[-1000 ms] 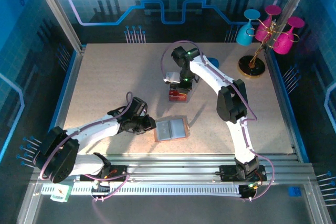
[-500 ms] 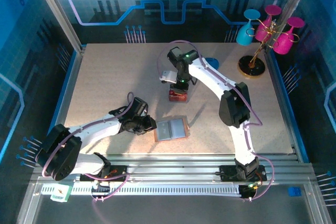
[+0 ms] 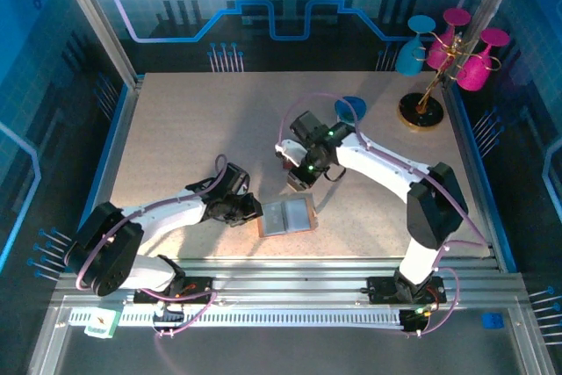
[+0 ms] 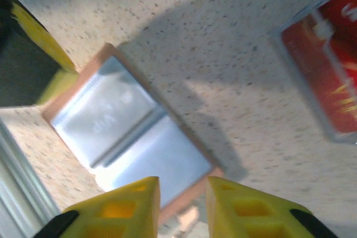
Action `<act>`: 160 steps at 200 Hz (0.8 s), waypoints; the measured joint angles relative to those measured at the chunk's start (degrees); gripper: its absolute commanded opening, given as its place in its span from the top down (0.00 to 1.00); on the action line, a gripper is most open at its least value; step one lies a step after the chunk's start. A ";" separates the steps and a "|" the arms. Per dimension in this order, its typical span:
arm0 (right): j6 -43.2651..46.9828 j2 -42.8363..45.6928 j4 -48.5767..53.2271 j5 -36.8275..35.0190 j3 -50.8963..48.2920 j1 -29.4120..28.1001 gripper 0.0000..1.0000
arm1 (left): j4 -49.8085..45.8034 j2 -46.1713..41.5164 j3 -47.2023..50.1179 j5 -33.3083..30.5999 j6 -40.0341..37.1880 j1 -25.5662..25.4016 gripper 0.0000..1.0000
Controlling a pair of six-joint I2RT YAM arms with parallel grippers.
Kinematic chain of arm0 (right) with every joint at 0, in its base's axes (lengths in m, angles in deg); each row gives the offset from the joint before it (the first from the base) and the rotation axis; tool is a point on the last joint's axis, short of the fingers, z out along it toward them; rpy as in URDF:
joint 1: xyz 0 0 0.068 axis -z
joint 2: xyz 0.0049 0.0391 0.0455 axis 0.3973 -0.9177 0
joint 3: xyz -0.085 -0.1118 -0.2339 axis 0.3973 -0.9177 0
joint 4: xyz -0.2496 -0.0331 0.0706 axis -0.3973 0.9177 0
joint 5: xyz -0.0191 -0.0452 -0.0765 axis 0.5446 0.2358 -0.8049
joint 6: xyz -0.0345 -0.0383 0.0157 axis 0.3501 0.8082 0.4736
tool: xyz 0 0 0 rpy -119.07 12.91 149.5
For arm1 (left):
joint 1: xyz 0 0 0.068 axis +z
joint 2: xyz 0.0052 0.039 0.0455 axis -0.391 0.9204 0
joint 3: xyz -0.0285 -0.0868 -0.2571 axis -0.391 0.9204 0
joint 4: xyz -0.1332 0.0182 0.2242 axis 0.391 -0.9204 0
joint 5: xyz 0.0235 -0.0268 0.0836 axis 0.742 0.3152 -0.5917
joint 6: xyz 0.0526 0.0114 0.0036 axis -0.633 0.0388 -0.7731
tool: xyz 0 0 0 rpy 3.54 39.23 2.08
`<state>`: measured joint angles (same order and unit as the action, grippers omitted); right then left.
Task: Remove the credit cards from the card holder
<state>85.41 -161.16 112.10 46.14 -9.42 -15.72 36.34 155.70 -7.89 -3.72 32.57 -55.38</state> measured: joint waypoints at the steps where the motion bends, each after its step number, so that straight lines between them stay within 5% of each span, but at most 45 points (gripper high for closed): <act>1: -0.44 0.24 -0.46 0.17 -0.59 -0.04 0.78 | 0.00 0.04 0.00 0.02 0.00 0.02 0.84; 50: -17.35 5.31 -13.11 4.66 -13.22 -2.25 0.84 | 1.95 1.97 0.00 1.03 0.02 0.00 0.90; 93: -31.04 4.13 -18.75 10.75 -14.86 -3.56 0.87 | 2.54 3.69 0.00 1.51 0.02 0.07 0.93; 160: -40.41 -3.72 -25.57 18.95 -16.76 -3.67 0.78 | 1.62 2.34 0.00 1.44 0.04 0.07 0.89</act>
<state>45.00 -164.87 86.53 65.09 -26.18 -19.40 37.95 158.04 -7.89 -2.28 32.61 -55.31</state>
